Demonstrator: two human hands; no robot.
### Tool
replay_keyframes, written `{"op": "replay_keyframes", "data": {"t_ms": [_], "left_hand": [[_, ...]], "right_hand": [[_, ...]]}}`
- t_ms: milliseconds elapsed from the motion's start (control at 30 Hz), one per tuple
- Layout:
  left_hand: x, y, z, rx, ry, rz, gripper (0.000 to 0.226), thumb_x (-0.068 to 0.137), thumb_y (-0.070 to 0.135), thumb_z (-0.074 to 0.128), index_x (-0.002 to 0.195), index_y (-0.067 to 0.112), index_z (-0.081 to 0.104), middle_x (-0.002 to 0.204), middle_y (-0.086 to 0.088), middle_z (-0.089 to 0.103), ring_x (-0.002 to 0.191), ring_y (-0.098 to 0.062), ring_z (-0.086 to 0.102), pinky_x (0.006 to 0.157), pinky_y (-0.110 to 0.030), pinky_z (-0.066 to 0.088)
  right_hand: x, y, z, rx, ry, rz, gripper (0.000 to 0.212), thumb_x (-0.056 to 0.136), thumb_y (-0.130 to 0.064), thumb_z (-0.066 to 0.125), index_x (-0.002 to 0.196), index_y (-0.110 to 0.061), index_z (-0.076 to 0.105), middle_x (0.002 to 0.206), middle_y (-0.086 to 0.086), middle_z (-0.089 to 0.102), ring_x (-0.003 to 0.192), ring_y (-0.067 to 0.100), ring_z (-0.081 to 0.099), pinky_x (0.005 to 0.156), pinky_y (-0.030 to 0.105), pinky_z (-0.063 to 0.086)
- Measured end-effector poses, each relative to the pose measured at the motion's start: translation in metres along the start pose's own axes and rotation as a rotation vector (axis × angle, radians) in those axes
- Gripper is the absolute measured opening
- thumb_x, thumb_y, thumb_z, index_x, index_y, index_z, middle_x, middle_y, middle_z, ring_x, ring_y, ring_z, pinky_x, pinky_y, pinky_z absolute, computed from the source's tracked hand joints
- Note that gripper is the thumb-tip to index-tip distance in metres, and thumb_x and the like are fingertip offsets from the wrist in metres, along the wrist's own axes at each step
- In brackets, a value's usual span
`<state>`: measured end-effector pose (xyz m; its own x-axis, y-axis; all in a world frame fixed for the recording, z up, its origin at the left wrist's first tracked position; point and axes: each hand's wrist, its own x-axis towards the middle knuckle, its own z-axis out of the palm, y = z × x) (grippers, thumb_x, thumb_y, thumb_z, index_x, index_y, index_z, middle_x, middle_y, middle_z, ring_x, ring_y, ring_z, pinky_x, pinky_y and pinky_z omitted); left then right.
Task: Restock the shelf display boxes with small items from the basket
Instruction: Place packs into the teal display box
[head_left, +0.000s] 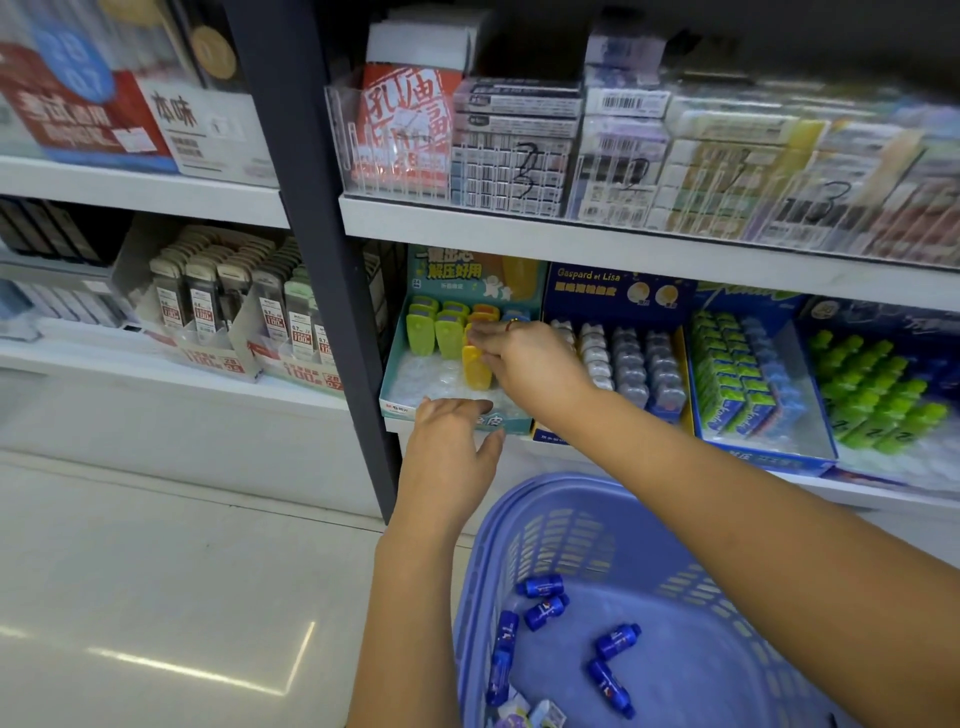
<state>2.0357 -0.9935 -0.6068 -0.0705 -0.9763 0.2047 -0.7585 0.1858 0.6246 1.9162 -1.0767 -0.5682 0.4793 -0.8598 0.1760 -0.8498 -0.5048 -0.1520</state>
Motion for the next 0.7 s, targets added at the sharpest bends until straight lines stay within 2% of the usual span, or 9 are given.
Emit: {"op": "replay_keyframes", "data": {"t_ms": [133,200,300,367,433,500,567,633,700], "left_hand": [[-0.004,0.005,-0.007,-0.011,-0.041,-0.001,0.040,0.093,0.025,0.055,0.131,0.012,0.054,0.131,-0.005,0.055,0.127,-0.020,0.038,0.109,-0.026,0.021],[-0.010,0.013,-0.012,-0.028,0.015,0.032,0.038,0.093,0.021,0.055,0.129,0.010,0.055,0.132,-0.006,0.055,0.125,-0.020,0.042,0.110,-0.029,0.027],[-0.022,0.029,-0.016,-0.072,0.135,0.106,0.025,0.093,0.020,0.055,0.115,0.011,0.064,0.116,-0.005,0.063,0.109,-0.019,0.054,0.090,-0.022,0.038],[-0.028,0.038,-0.010,-0.077,0.099,0.111,0.015,0.092,0.021,0.055,0.096,0.013,0.067,0.089,-0.002,0.066,0.084,-0.019,0.060,0.070,-0.029,0.044],[-0.033,0.045,0.006,0.017,-0.061,0.071,0.018,0.092,0.025,0.055,0.083,0.012,0.064,0.073,-0.003,0.063,0.071,-0.025,0.059,0.058,-0.031,0.041],[-0.043,0.050,0.034,0.148,-0.318,0.023,0.022,0.091,0.023,0.054,0.076,0.008,0.060,0.078,-0.012,0.066,0.077,-0.031,0.060,0.061,-0.032,0.040],[-0.060,0.054,0.067,0.240,-0.584,0.003,0.020,0.090,0.016,0.051,0.077,0.005,0.061,0.089,-0.020,0.067,0.088,-0.034,0.061,0.066,-0.034,0.040],[-0.077,0.055,0.102,0.276,-0.804,-0.012,0.021,0.088,0.011,0.050,0.090,-0.002,0.066,0.099,-0.022,0.067,0.096,-0.034,0.063,0.077,-0.037,0.046],[-0.095,0.051,0.132,0.308,-0.995,-0.034,0.026,0.089,0.007,0.048,0.105,-0.002,0.067,0.111,-0.021,0.065,0.105,-0.033,0.061,0.088,-0.037,0.048]], "right_hand": [[0.001,0.000,-0.006,-0.038,-0.066,0.055,0.037,0.096,-0.011,0.043,0.133,-0.011,0.052,0.140,0.011,0.049,0.124,0.032,0.048,0.099,0.041,0.042],[-0.001,-0.003,-0.012,-0.058,-0.109,0.083,0.039,0.097,-0.015,0.042,0.136,-0.016,0.048,0.141,0.011,0.048,0.127,0.030,0.045,0.102,0.038,0.040],[-0.023,-0.008,-0.022,-0.001,-0.054,0.066,0.044,0.094,-0.014,0.047,0.138,-0.016,0.046,0.138,0.013,0.050,0.123,0.031,0.049,0.098,0.038,0.042],[-0.060,-0.005,-0.027,0.096,0.046,0.097,0.042,0.092,-0.015,0.050,0.135,-0.017,0.050,0.123,0.015,0.059,0.110,0.031,0.056,0.091,0.039,0.046],[-0.108,0.007,-0.026,0.188,0.151,0.177,0.033,0.092,-0.021,0.055,0.124,-0.018,0.059,0.103,0.010,0.067,0.093,0.026,0.061,0.080,0.036,0.049],[-0.159,0.023,-0.015,0.235,0.112,0.264,0.020,0.089,-0.025,0.059,0.106,-0.018,0.068,0.088,0.005,0.070,0.084,0.023,0.063,0.072,0.029,0.045],[-0.205,0.039,0.010,0.256,-0.163,0.354,0.017,0.086,-0.025,0.063,0.099,-0.017,0.070,0.089,0.004,0.071,0.087,0.022,0.064,0.074,0.027,0.043],[-0.242,0.053,0.043,0.261,-0.490,0.417,0.025,0.083,-0.022,0.066,0.108,-0.015,0.068,0.103,0.005,0.070,0.099,0.022,0.062,0.082,0.027,0.043],[-0.272,0.063,0.077,0.276,-0.700,0.438,0.034,0.083,-0.017,0.065,0.117,-0.014,0.063,0.113,0.007,0.066,0.106,0.023,0.059,0.089,0.030,0.043]]}}
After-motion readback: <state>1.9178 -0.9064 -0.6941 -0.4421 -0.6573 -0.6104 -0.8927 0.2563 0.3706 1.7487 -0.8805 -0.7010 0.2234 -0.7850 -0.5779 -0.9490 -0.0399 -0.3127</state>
